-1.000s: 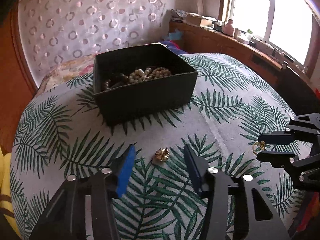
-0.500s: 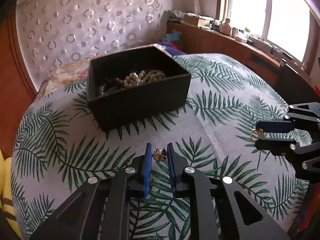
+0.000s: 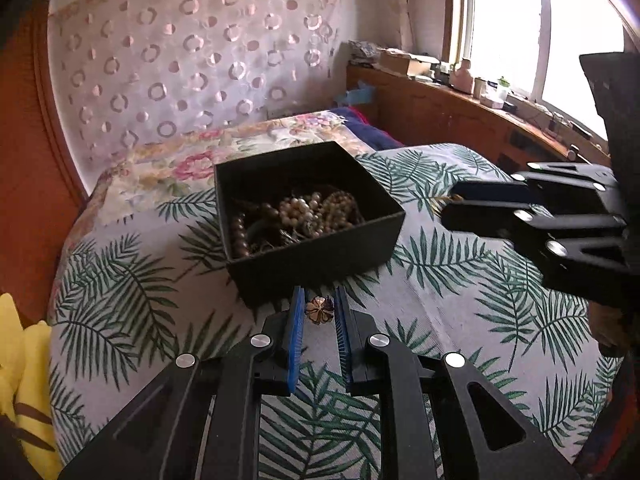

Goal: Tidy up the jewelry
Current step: 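Grasp the gold flower brooch with the left tool while the right tool lifts the ring, then lower the ring and brooch into the black box and open both tools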

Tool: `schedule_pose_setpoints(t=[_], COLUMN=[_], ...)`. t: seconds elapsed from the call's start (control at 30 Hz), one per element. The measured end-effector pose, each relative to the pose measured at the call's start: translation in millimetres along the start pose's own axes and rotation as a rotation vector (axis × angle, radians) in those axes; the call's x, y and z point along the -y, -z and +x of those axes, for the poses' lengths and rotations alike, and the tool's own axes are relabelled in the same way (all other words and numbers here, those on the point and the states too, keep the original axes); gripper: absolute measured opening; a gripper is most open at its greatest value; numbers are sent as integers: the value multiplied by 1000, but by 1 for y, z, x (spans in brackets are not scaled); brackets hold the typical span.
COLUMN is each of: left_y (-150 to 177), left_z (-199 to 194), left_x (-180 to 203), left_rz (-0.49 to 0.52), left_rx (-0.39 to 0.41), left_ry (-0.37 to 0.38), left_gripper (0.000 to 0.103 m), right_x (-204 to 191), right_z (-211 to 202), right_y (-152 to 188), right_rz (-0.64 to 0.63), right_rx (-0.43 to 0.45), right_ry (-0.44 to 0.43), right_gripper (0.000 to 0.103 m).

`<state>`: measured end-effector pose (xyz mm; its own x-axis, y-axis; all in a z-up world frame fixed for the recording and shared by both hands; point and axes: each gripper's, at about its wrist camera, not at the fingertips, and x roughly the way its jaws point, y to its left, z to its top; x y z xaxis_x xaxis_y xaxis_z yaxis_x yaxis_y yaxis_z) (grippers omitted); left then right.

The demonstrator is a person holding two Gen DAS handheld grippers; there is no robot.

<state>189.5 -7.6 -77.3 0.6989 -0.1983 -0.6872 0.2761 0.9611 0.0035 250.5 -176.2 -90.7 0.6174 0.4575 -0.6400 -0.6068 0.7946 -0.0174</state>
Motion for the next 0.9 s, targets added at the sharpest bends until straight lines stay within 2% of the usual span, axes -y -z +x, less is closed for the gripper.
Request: schedule_pose_setpoints(t=[0.53, 0.6, 0.63, 0.9], left_y=[-22, -28, -31, -50], left_z=[-3, -2, -1, 15], left_x=[-24, -27, -28, -33], left_rz=[-33, -38, -38, -60], left_rx=[29, 34, 38, 50], left_ry=[-30, -32, -35, -44], left_gripper=[14, 14, 14, 14], right_x=[8, 10, 11, 15], right_z=[43, 43, 42, 23], right_y=[-34, -37, -39, -40], right_rz=[44, 50, 53, 64], right_rx=[-43, -44, -41, -5], right_ry=[-47, -47, -46, -31], right_gripper=[27, 35, 42, 43])
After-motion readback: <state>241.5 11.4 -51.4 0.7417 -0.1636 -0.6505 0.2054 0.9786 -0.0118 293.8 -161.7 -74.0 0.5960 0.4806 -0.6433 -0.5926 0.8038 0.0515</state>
